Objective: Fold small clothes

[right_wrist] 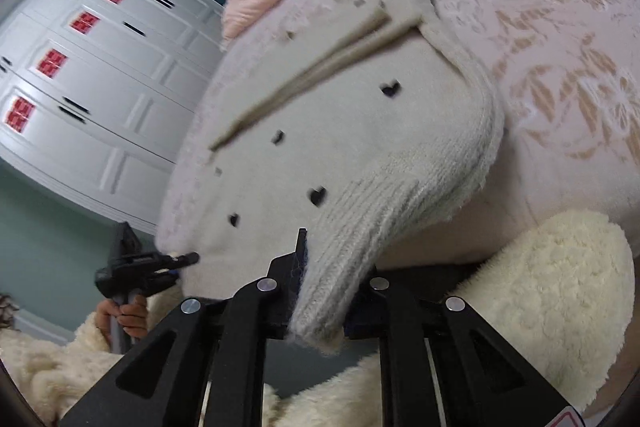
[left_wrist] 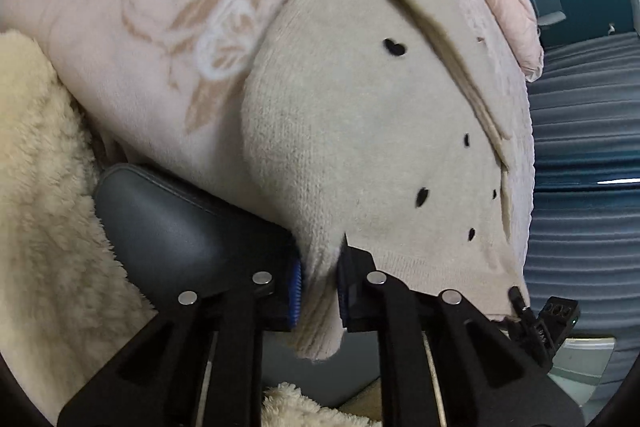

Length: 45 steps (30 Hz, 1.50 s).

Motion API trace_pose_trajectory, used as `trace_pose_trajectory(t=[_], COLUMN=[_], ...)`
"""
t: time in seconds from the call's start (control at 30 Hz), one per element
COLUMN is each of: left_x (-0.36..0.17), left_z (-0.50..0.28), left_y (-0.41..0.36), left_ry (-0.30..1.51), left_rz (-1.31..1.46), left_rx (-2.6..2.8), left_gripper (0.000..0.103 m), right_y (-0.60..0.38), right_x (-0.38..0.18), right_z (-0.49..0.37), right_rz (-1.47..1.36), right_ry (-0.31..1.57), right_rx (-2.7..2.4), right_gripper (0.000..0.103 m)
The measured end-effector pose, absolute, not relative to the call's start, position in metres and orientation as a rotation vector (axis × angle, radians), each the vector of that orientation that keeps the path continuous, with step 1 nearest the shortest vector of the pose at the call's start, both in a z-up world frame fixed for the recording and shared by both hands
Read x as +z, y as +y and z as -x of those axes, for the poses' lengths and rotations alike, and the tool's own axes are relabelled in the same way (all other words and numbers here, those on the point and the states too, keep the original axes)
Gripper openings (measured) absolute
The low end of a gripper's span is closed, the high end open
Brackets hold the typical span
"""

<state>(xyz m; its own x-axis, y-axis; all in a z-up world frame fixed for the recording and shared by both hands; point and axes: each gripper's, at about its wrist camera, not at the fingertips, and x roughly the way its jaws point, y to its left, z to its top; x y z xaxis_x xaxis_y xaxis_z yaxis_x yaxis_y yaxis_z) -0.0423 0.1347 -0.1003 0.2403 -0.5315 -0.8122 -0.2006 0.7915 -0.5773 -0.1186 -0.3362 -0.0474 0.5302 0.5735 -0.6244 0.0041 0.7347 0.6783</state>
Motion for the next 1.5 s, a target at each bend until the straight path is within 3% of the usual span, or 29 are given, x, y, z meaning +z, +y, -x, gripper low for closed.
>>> trace_pose_trajectory(t=[0.1, 0.23, 0.5, 0.57, 0.63, 0.8, 0.9, 0.93, 0.97, 1.0, 1.07, 1.3, 1.5], left_x=[-0.058, -0.023, -0.042, -0.050, -0.052, -0.053, -0.056, -0.057, -0.058, -0.058, -0.057, -0.032, 0.022], left_z=[0.049, 0.068, 0.086, 0.083, 0.083, 0.082, 0.083, 0.083, 0.082, 0.081, 0.080, 0.083, 0.008], left_y=[0.138, 0.148, 0.145, 0.143, 0.142, 0.141, 0.140, 0.141, 0.139, 0.139, 0.138, 0.151, 0.165], left_ry=[1.234, 1.183, 1.286, 1.306, 1.316, 1.319, 1.329, 1.331, 1.334, 1.336, 1.334, 1.283, 1.098], left_rz=[0.624, 0.553, 0.536, 0.539, 0.542, 0.527, 0.532, 0.530, 0.527, 0.524, 0.520, 0.515, 0.575], left_rx=[-0.297, -0.332, -0.340, -0.327, -0.323, -0.316, -0.309, -0.308, -0.306, -0.307, -0.307, -0.348, -0.394], left_gripper=[0.012, 0.011, 0.011, 0.011, 0.011, 0.012, 0.012, 0.012, 0.012, 0.012, 0.012, 0.011, 0.012], right_y=[-0.347, -0.339, -0.330, -0.333, -0.339, -0.333, -0.315, -0.309, -0.303, -0.298, -0.294, -0.333, -0.389], right_x=[-0.007, 0.026, -0.005, -0.022, -0.039, -0.068, -0.086, -0.089, -0.092, -0.095, -0.091, 0.001, 0.076], right_z=[0.120, 0.137, 0.149, 0.141, 0.134, 0.124, 0.118, 0.116, 0.113, 0.110, 0.112, 0.152, 0.103], right_rz=[-0.702, -0.562, -0.389, -0.357, -0.351, -0.398, -0.329, -0.312, -0.299, -0.301, -0.365, -0.511, -0.694], right_ry=[0.869, 0.910, 1.148, 1.200, 1.254, 1.322, 1.362, 1.354, 1.358, 1.371, 1.355, 1.103, 0.714], right_rx=[0.526, 0.692, 0.625, 0.471, 0.335, 0.239, 0.205, 0.210, 0.220, 0.254, 0.369, 0.682, 0.619], right_gripper=[0.012, 0.007, 0.003, 0.020, 0.053, 0.064, 0.066, 0.062, 0.052, 0.008, 0.008, 0.008, 0.008])
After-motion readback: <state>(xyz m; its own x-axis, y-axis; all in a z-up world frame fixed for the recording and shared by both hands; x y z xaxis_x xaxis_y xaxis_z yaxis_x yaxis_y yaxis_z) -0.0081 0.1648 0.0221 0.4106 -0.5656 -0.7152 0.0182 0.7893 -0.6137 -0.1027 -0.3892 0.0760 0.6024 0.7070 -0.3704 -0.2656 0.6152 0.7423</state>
